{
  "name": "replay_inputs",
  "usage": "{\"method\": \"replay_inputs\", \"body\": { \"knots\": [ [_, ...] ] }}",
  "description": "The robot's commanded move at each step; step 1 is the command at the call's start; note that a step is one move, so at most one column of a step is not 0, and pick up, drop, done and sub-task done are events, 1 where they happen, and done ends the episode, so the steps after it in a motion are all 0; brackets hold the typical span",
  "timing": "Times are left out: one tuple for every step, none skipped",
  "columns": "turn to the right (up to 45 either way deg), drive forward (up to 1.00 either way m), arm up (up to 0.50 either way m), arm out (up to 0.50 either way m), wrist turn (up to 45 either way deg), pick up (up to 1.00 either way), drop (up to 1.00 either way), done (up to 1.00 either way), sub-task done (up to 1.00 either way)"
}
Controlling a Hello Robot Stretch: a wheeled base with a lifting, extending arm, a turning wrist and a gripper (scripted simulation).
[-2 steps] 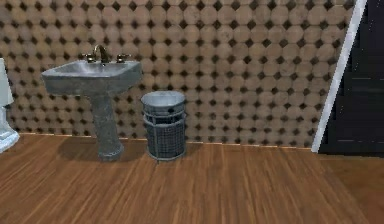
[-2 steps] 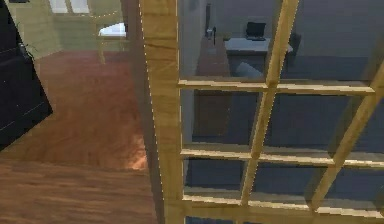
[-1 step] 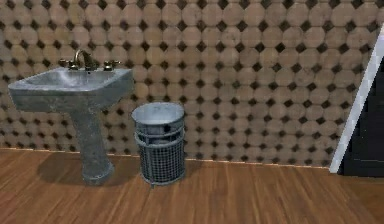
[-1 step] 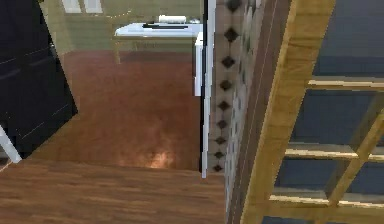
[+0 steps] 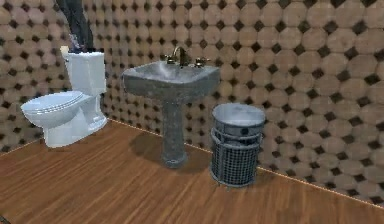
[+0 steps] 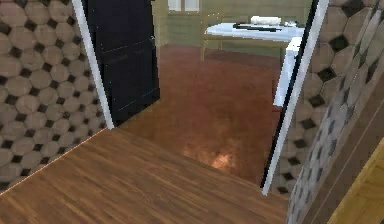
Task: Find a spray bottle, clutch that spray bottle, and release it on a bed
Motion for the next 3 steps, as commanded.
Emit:
{"method": "replay_inputs", "body": {
  "knots": [
    [0.0,0.25,0.0,0.0,0.0,0.0,0.0,0.0,0.0],
    [-45.0,0.0,0.0,0.0,0.0,0.0,0.0,0.0,0.0],
    [-45.0,0.0,0.0,0.0,0.0,0.0,0.0,0.0,0.0]
  ]
}}
